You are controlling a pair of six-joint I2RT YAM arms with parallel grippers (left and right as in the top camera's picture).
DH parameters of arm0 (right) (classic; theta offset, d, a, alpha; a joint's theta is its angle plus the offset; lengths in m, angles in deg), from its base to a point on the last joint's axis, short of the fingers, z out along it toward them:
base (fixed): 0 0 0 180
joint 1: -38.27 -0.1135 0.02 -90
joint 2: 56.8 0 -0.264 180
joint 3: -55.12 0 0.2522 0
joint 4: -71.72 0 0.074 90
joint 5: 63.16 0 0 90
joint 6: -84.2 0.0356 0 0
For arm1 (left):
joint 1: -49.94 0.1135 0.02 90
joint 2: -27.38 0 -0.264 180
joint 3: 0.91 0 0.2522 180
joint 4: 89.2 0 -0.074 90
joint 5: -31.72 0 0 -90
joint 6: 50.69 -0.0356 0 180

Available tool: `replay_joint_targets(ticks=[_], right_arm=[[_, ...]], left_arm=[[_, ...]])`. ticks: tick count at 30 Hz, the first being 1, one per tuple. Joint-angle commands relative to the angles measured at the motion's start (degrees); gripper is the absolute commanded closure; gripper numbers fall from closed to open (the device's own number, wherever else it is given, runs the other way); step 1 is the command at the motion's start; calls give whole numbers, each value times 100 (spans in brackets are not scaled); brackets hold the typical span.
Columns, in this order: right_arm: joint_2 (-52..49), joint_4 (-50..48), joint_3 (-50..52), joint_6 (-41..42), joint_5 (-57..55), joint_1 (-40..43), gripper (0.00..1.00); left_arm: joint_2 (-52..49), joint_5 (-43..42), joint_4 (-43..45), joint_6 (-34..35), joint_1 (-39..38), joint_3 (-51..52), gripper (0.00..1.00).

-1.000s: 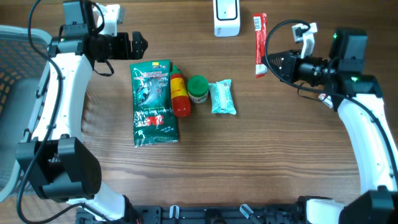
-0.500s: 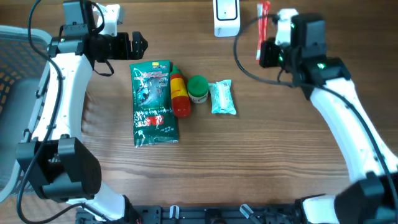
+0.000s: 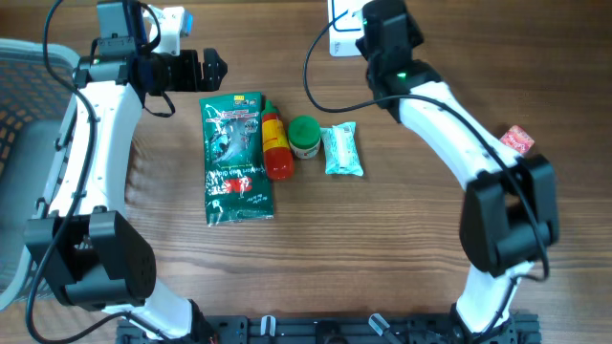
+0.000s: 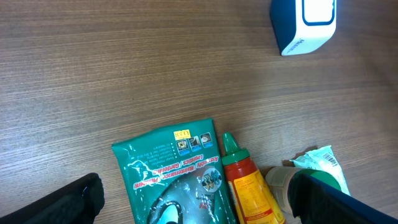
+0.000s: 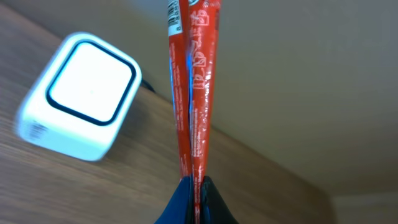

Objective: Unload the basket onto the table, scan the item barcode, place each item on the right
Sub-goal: 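Hold the Nescafe stick under the scanner with the right gripper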

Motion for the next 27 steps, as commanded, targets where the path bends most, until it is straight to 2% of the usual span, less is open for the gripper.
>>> replay_joint_targets(ticks=[1, 9, 11, 20, 27], right_arm=[[-483, -522, -81, -1073, -662, 2, 96], [-1550, -2822, -81, -3473, -745, 2, 96], [-1816, -3167, -83, -3668, -809, 2, 96], [-2039, -3270, -83, -3670, -866, 2, 95], [-1738, -3156, -83, -3143, -737, -13, 96]], left_arm=[[74, -7, 11, -109, 11, -57, 0], [74, -7, 11, -111, 11, -57, 0], [74, -7, 11, -109, 11, -57, 0], [74, -7, 11, -109, 11, -57, 0], [74, -7, 11, -109, 11, -57, 0]])
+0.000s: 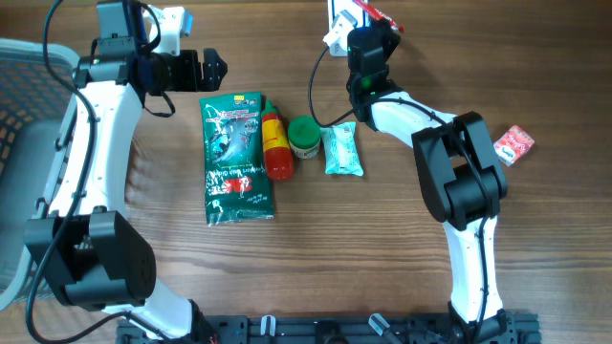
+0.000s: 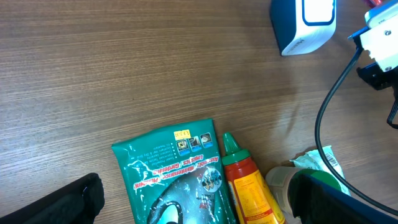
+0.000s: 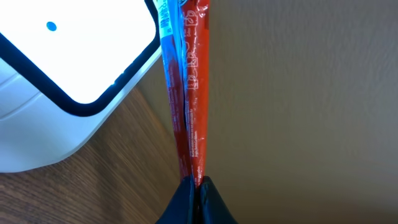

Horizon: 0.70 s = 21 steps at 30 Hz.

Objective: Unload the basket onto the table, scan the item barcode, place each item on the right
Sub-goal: 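Hold the Nescafe stick under the scanner with the right gripper, then place the Nescafe stick on the right beside the tissue pack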

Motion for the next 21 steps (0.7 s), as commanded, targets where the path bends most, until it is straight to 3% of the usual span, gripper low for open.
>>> replay_joint_targets(ticks=[1, 6, 10, 14, 17, 21], right_arm=[[400, 289, -61, 413, 116, -17, 96], [1484, 1956, -61, 1875, 966, 92, 96], [2481, 4063, -61, 3941, 2479, 393, 96], [2852, 6177, -61, 5914, 4424, 1285, 96], [2830, 7753, -7, 6999, 4750, 2216, 96], [2824, 8319, 538, 7685, 4232, 3322, 96]], left_arm=[[74, -7, 9, -111, 11, -57, 0], [74, -7, 9, -109, 11, -57, 0], [74, -7, 9, -111, 11, -57, 0], [74, -7, 9, -109, 11, -57, 0], [74, -7, 9, -109, 11, -57, 0], [74, -7, 9, -111, 11, -57, 0]])
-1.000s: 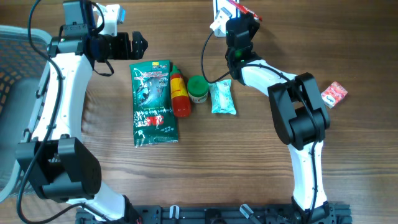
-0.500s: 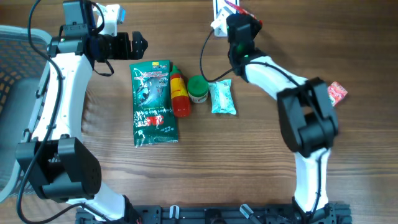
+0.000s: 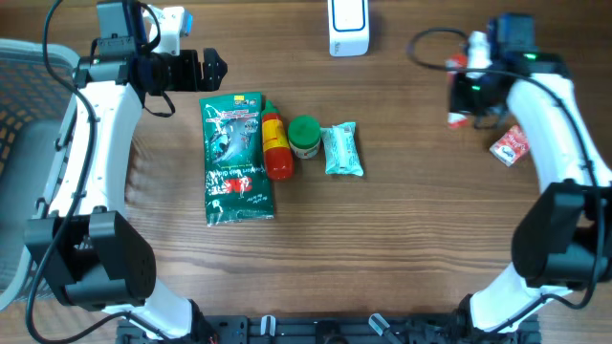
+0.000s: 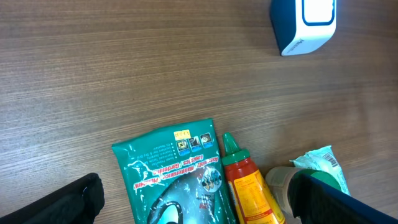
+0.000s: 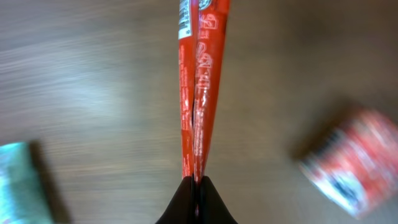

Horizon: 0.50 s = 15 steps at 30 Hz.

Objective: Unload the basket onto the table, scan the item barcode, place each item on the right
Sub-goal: 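Place the Nescafe stick on the right beside the tissue pack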

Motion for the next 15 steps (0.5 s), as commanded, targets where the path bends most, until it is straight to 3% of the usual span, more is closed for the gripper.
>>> replay_joint_targets(ticks=[1, 4, 7, 8, 11, 13, 14, 15], right_arm=[[79, 42, 627, 686, -140, 890, 96], [79, -341, 1058, 804, -142, 1585, 96], [87, -341, 1025, 811, 22, 1840, 30], [96, -289, 970, 813, 236, 1825, 20], [190, 2, 649, 634, 1340, 1696, 12], [315, 105, 378, 608, 1923, 1368, 9], [321, 57, 337, 678, 2138, 1143, 0], [317, -48, 341, 680, 2406, 850, 0]], left_arm=[[74, -9, 11, -109, 11, -52, 0], [74, -9, 11, -111, 11, -52, 0], [74, -9, 11, -109, 11, -52, 0], [74, -9, 11, -109, 11, -52, 0], [74, -9, 11, -109, 11, -52, 0], [74, -9, 11, -109, 11, -52, 0], [74, -9, 11, -109, 11, -52, 0], [74, -9, 11, -109, 11, -52, 0]])
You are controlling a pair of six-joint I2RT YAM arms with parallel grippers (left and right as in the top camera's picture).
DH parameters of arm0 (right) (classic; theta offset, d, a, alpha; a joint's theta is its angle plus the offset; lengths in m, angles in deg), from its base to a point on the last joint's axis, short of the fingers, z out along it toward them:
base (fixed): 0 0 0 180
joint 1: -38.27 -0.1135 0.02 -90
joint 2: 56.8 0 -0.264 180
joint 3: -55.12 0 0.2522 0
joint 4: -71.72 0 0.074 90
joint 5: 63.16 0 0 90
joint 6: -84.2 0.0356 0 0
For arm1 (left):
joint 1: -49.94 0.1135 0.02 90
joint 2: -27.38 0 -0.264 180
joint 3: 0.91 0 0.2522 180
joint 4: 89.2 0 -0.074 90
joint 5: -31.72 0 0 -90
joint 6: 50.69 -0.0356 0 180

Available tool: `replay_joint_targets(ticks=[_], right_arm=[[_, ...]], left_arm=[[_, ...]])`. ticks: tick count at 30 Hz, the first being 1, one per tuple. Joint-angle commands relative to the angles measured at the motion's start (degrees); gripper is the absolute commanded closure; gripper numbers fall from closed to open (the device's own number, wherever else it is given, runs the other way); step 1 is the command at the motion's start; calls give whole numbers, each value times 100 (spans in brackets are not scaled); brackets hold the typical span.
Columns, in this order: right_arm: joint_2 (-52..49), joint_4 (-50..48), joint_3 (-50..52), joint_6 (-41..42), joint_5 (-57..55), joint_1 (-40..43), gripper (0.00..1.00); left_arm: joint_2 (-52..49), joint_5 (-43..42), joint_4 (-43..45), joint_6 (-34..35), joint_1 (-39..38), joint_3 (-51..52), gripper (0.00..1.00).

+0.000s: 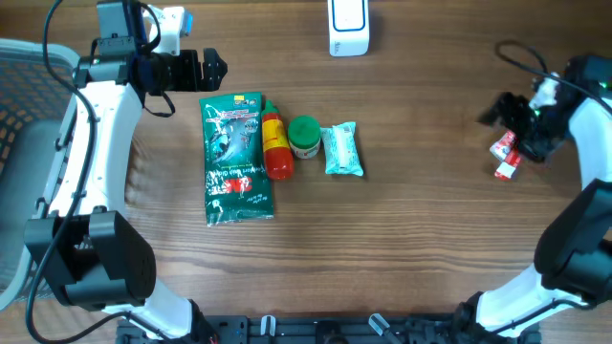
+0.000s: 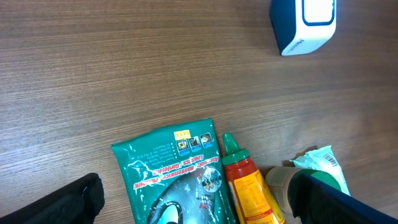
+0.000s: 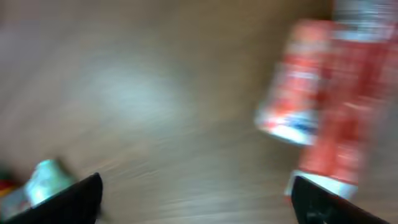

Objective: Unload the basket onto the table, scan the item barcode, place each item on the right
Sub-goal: 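Place the Nescafe stick on the right beside the tissue pack, then grasp the pale green wet-wipe pack with the right gripper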

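The white and blue scanner [image 1: 346, 27] stands at the table's far edge, also seen in the left wrist view [image 2: 305, 25]. A long red stick pack [image 1: 504, 170] lies on the table at the far right, against a shorter red packet [image 1: 507, 147]. In the blurred right wrist view the stick pack [image 3: 348, 106] and the packet [image 3: 292, 106] lie side by side. My right gripper [image 1: 516, 122] [image 3: 199, 199] is open and empty just left of them. My left gripper [image 1: 206, 69] [image 2: 193, 205] hangs open above the green bag's top edge.
In a row at centre left lie a green bag [image 1: 236, 158], a red sauce bottle [image 1: 276, 145], a green-lidded jar [image 1: 305, 137] and a teal packet [image 1: 342, 150]. A grey mesh basket [image 1: 24, 105] sits at the left edge.
My right gripper was shut on the red stick pack at the right of the table. Now it is open further right, and the stick pack lies beside the other red packet. The left arm is unmoved.
My right gripper held the red stick pack beside the scanner, then close against the scanner's face. After that it held the pack over the right side of the table. Now the pack lies there, let go. My left gripper stayed open over the green bag throughout.
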Motion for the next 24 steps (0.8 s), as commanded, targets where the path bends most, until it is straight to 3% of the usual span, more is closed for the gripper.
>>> replay_joint_targets(ticks=[1, 4, 5, 6, 7, 8, 10, 15, 21, 24], right_arm=[[208, -214, -192, 15, 1036, -761, 0], [160, -922, -35, 435, 1272, -2092, 0], [127, -1040, 0, 431, 1329, -2426, 5], [35, -1147, 33, 417, 1329, -2942, 32], [-101, -1226, 33, 426, 1329, -3394, 86], [-203, -1287, 33, 422, 1322, -3637, 96], [-557, -1388, 33, 437, 1086, -4236, 96], [-1134, -1412, 33, -57, 828, -4715, 96], [-1615, -1370, 33, -109, -459, -4662, 96], [-1587, -1088, 31, 184, -713, -4052, 96]], left_arm=[[74, -7, 11, -109, 11, -52, 0], [74, -7, 11, -109, 11, -52, 0], [74, -7, 11, -111, 11, -52, 0], [74, -7, 11, -109, 11, -52, 0], [74, -7, 11, -109, 11, -52, 0], [74, -7, 11, -109, 11, -52, 0], [74, -7, 11, -109, 11, -52, 0], [74, -7, 11, -109, 11, -52, 0], [74, -7, 11, -109, 11, -52, 0], [74, -7, 11, -109, 11, -52, 0]])
